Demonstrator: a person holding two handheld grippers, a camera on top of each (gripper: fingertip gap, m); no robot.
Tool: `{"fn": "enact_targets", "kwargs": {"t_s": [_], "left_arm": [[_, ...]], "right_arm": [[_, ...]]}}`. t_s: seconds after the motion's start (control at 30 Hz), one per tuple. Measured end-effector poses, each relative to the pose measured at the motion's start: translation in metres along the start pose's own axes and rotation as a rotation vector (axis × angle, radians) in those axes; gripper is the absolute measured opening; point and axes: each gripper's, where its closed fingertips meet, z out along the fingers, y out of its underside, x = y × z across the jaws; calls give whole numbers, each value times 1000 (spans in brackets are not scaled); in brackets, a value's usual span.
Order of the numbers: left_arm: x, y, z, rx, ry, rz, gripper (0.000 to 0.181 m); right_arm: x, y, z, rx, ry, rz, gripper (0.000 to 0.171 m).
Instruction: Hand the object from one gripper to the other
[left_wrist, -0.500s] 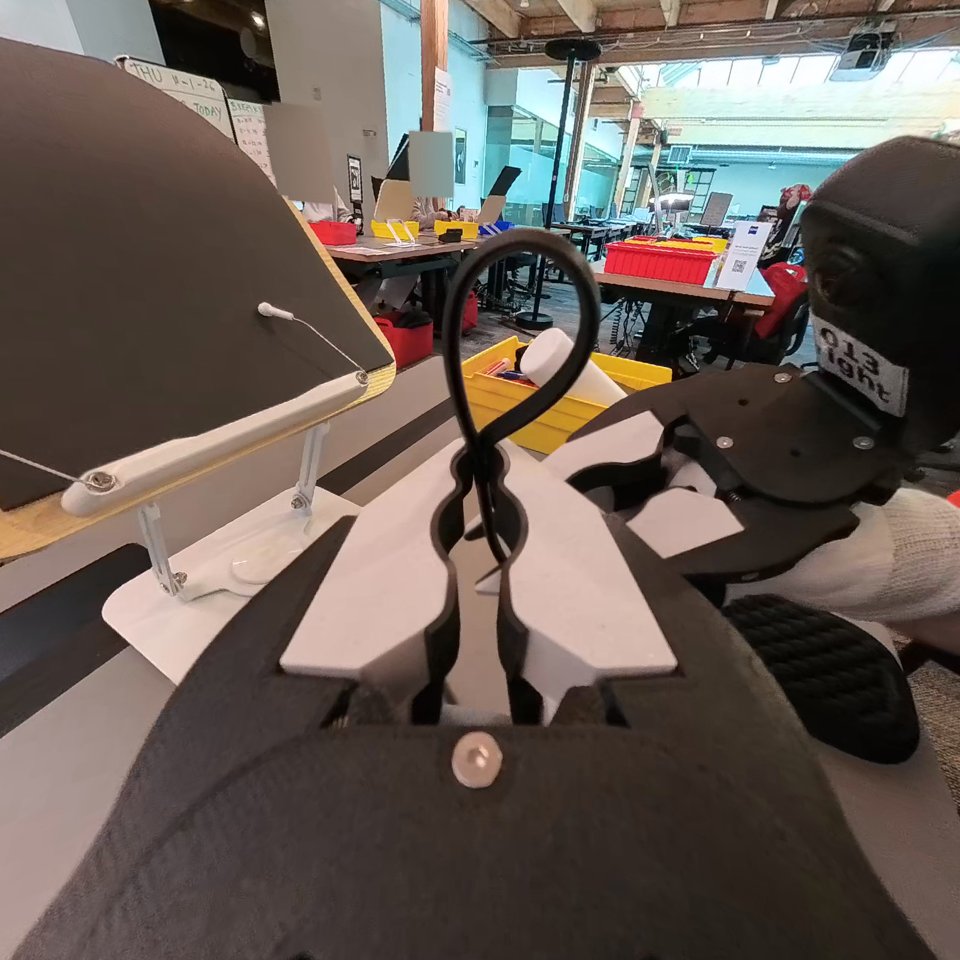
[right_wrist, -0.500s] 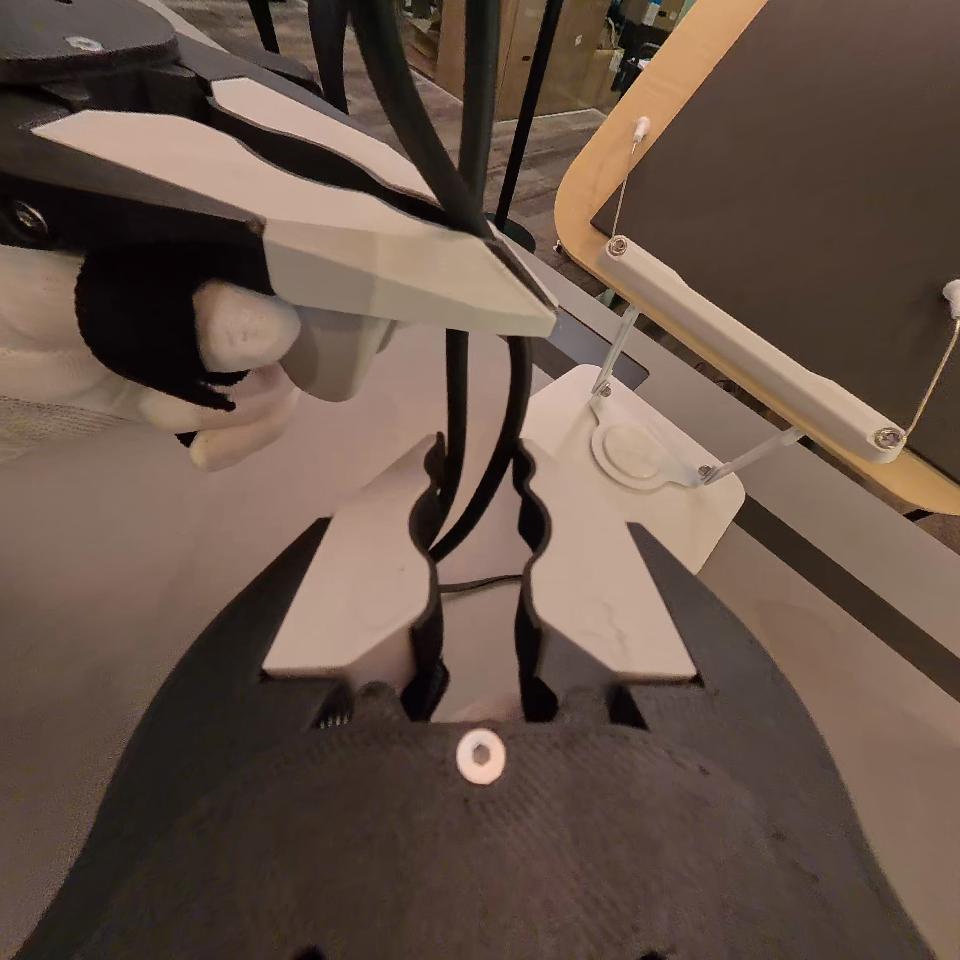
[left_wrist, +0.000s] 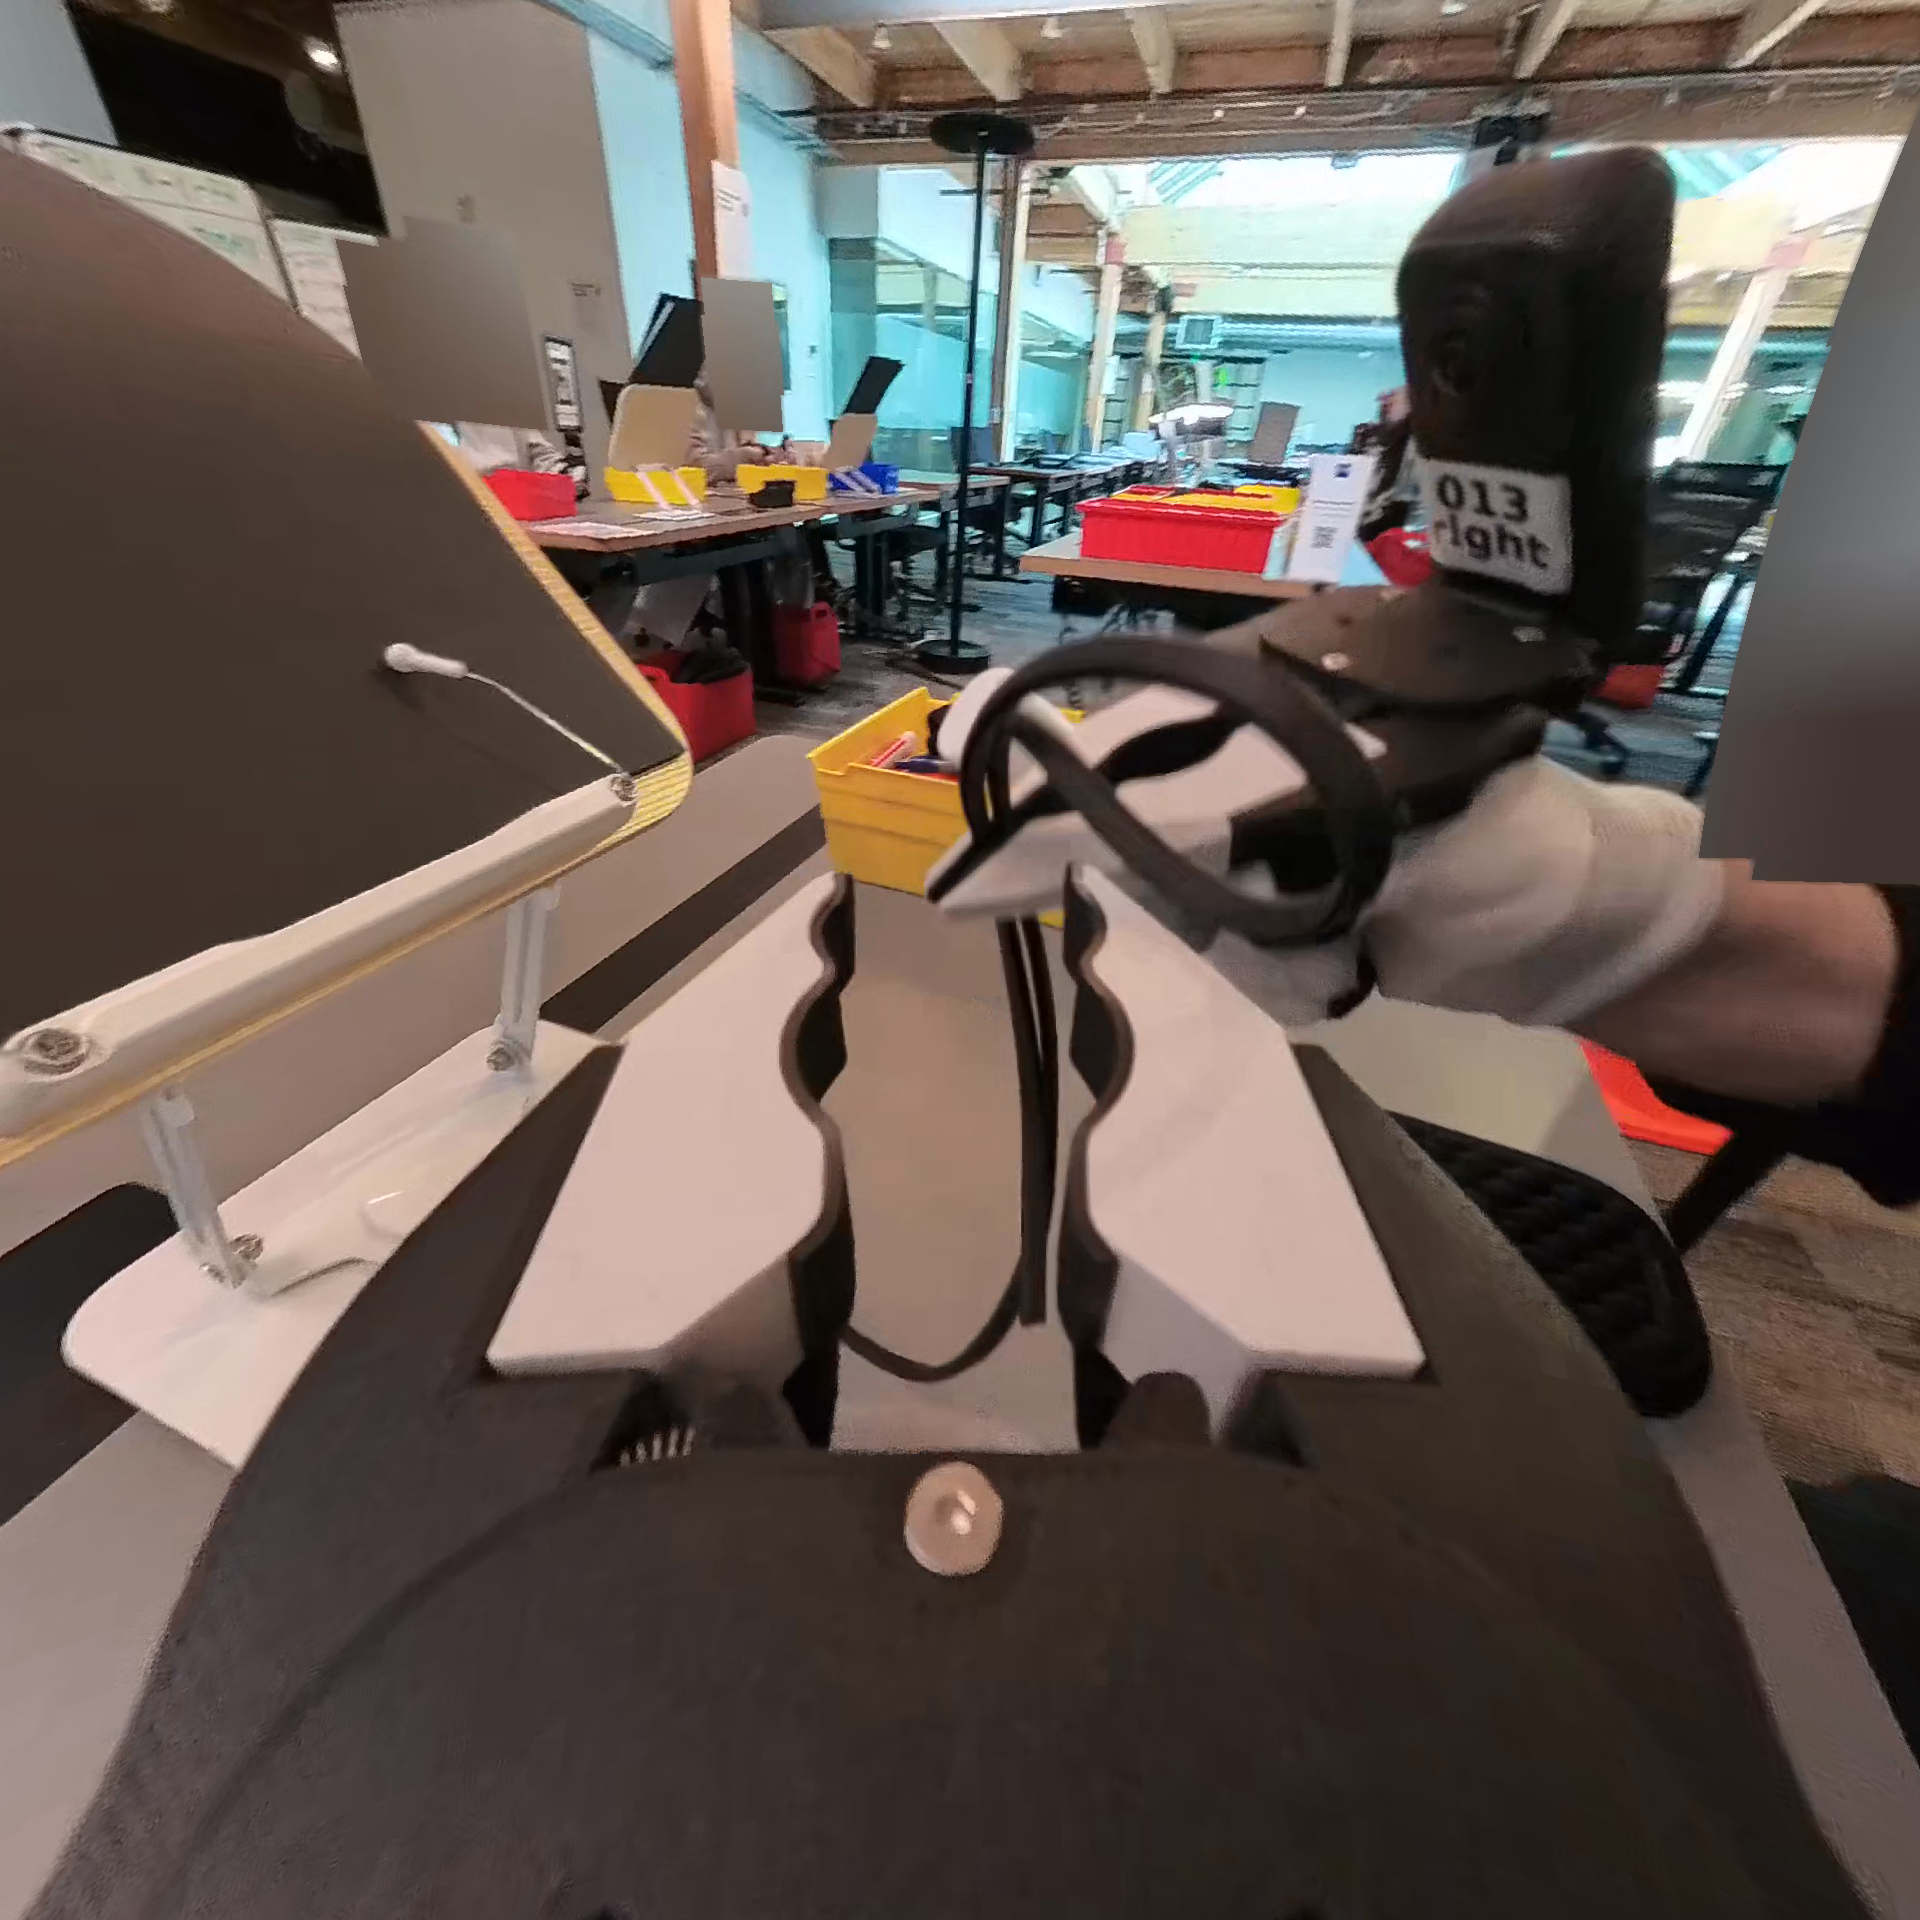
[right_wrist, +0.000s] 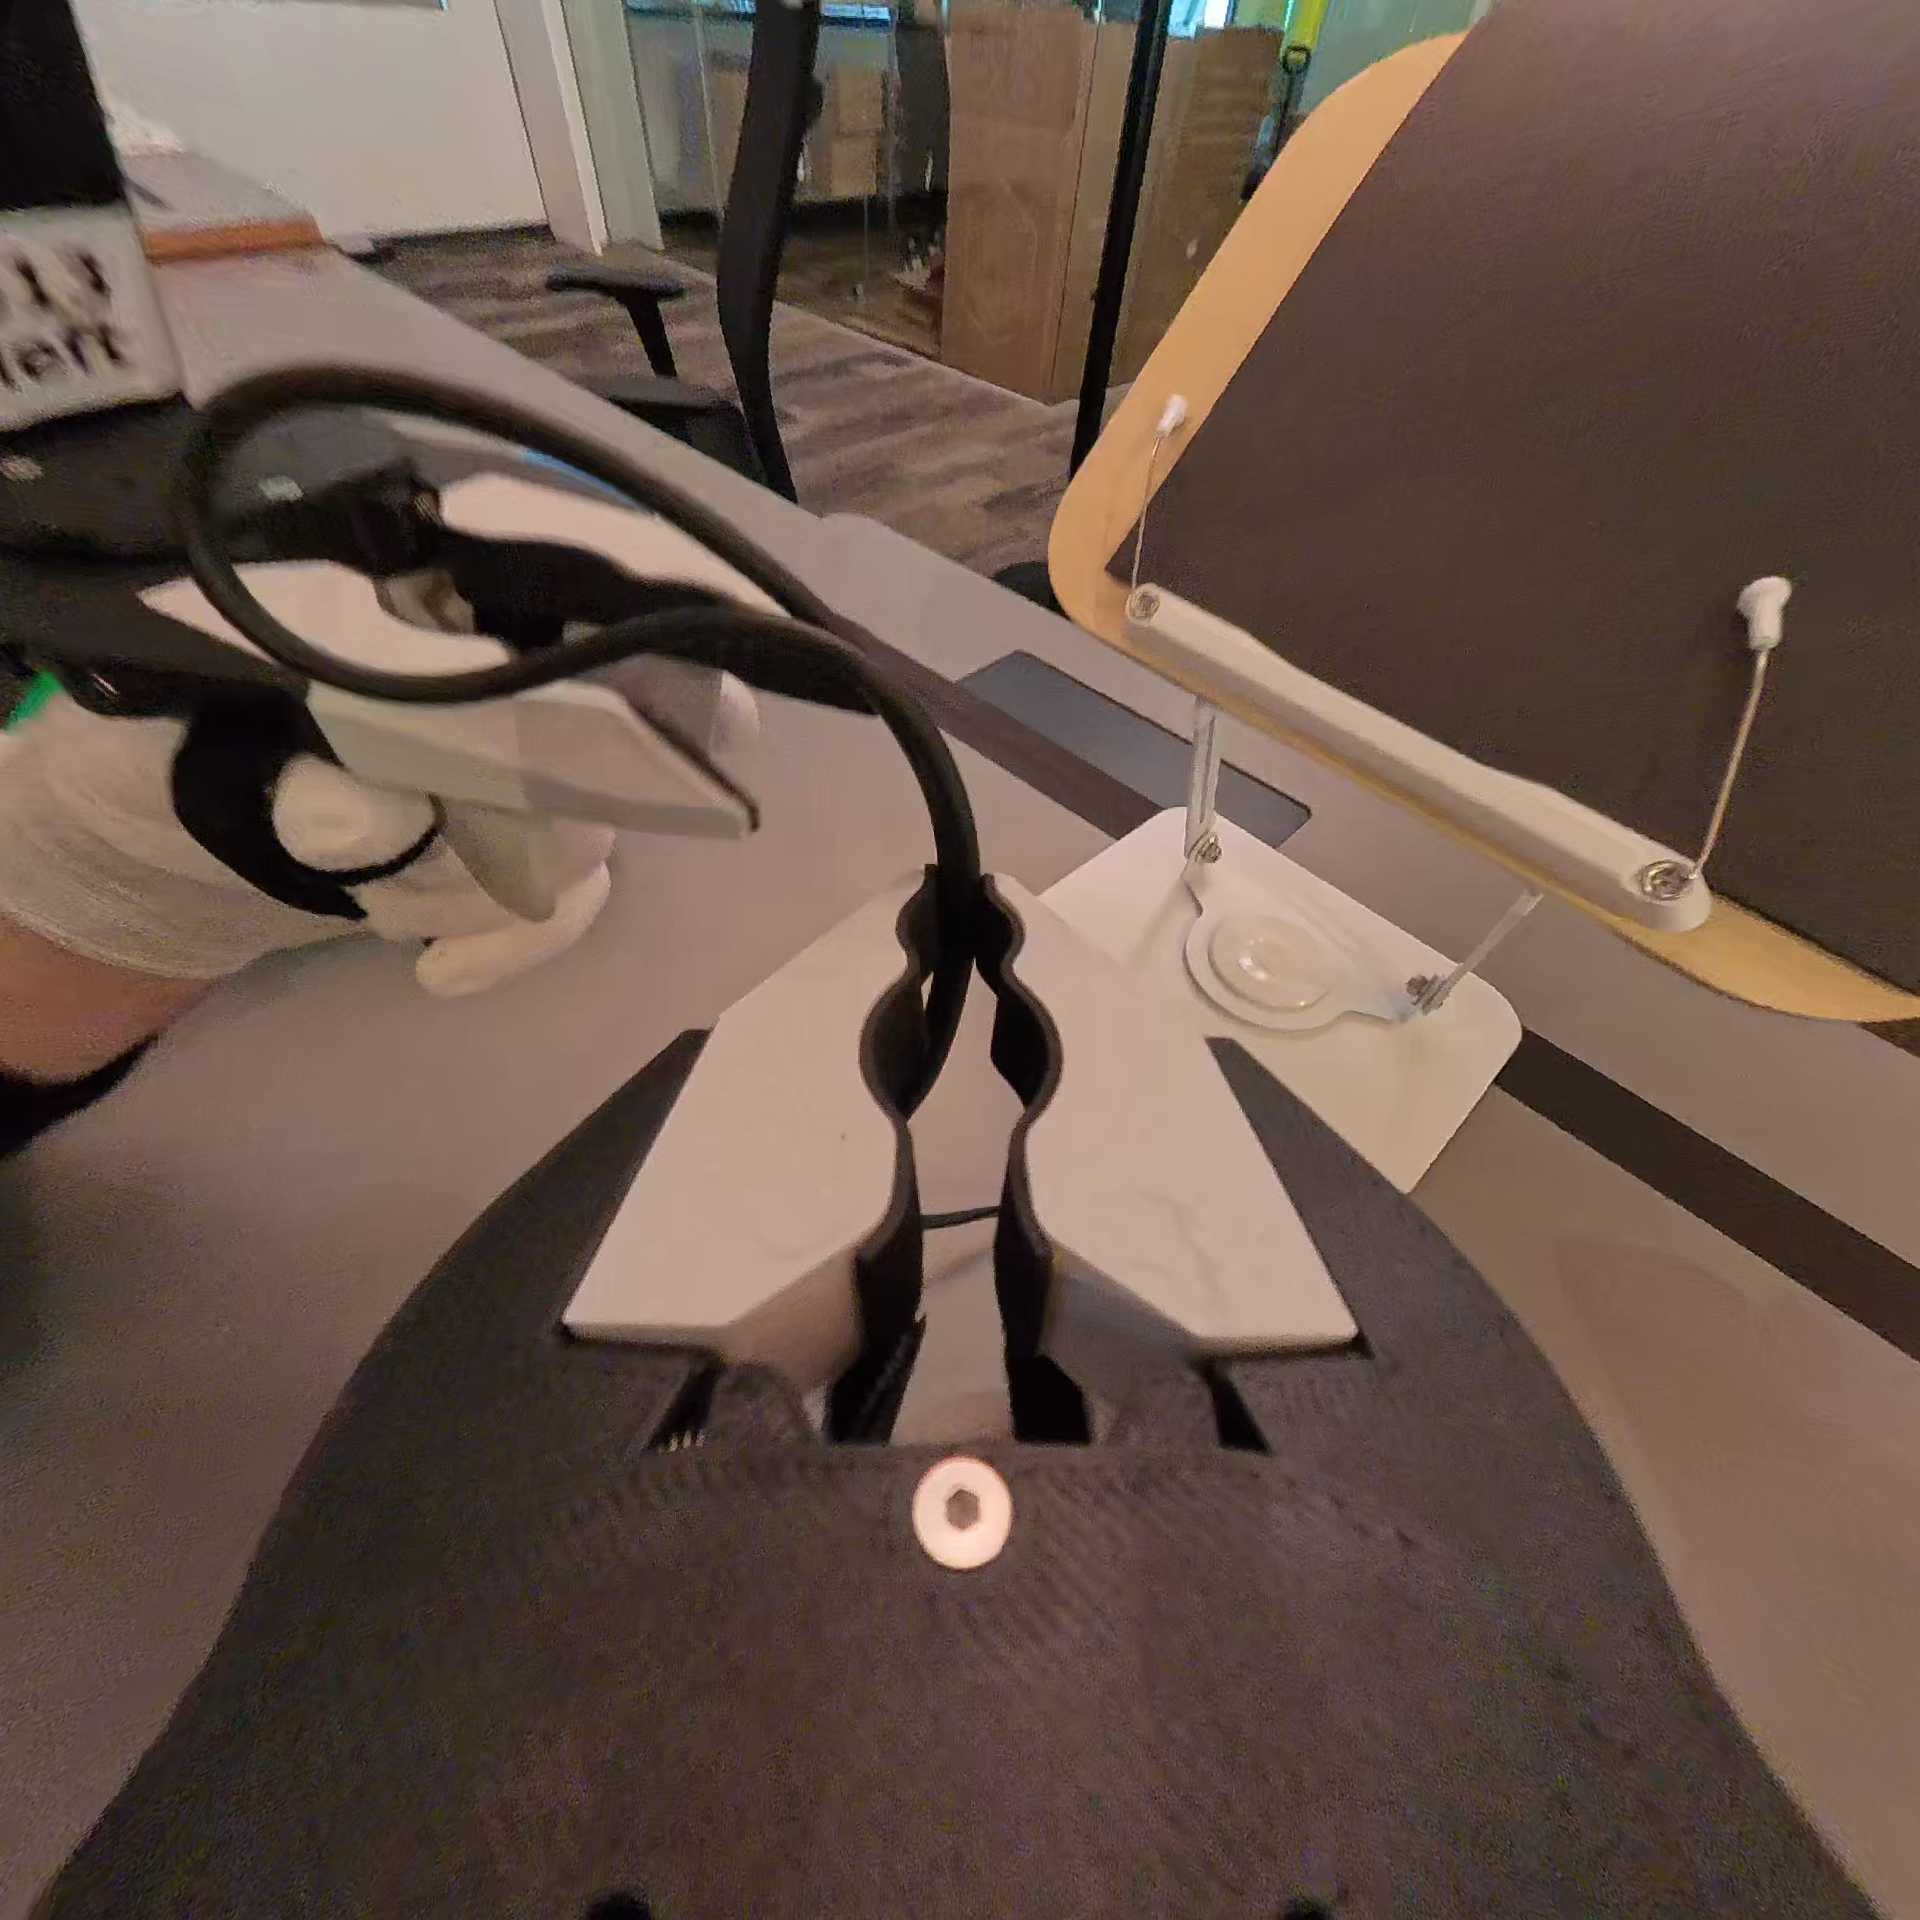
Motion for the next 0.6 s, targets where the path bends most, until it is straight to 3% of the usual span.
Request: {"fn": "enact_targets", "kwargs": {"t_s": [0.13, 0.23, 0.4, 0.47, 0.6], "left_arm": [[-8, 12, -4, -16, 75, -76, 36], [-31, 34, -4, -43, 79, -255, 25], [5, 85, -4, -185, 471, -617, 20], [34, 82, -9, -170, 656, -685, 25], [65, 71, 0, -111, 802, -785, 52]], "right_arm": [[8, -29, -19, 75, -36, 33, 1], [8, -56, -35, 149, -73, 20, 2], [9, -89, -53, 200, -76, -32, 2], [9, -98, -56, 211, -76, -51, 1], [2, -111, -61, 234, -96, -73, 3]]}}
